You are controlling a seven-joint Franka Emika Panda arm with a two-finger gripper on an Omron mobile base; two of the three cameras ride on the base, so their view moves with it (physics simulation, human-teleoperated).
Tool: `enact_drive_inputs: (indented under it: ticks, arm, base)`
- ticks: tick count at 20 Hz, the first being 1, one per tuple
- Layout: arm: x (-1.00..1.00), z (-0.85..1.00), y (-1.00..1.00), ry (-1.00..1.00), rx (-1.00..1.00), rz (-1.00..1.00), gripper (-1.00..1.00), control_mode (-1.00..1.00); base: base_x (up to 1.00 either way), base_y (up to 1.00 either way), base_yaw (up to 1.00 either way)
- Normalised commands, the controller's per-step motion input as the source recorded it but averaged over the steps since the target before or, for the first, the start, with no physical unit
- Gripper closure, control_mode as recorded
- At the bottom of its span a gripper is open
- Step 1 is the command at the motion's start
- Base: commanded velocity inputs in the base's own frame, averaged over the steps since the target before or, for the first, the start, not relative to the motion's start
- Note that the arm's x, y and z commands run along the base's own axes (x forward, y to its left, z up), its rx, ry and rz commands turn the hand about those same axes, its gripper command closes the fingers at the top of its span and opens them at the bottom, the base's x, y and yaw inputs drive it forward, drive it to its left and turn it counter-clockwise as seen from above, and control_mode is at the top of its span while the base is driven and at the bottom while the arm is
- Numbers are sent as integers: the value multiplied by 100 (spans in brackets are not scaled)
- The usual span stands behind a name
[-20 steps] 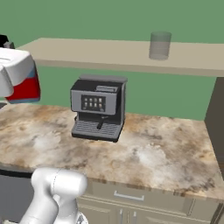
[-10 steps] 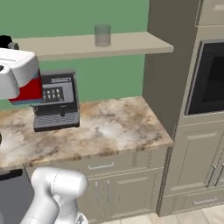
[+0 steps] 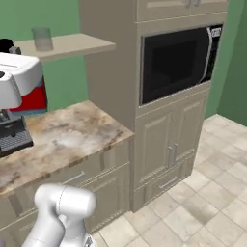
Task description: There is a bowl on the dining counter. Grab a lemon wedge from the fridge and place it in the bowl. Then get the liquor bottle and glass cup from the cabinet and place them next to the bowl.
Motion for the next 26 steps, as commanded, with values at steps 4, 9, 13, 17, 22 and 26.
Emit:
enact_drive_inputs:
  ticks: [4,9,13,17,22,26]
  arm:
    - [0,0,0,0,0,0,100,100]
    - [0,0,0,0,0,0,100,100]
    - [0,0,0,0,0,0,100,100]
    - [0,0,0,0,0,0,100,100]
    - [0,0,0,0,0,0,100,100]
    - [0,0,0,0,0,0,100,100]
  base:
    - [-26,2,-71]
    - [-23,0,-71]
    - [-17,0,-70]
    - [-6,0,-71]
    - [1,-16,-69]
    - [26,-26,-62]
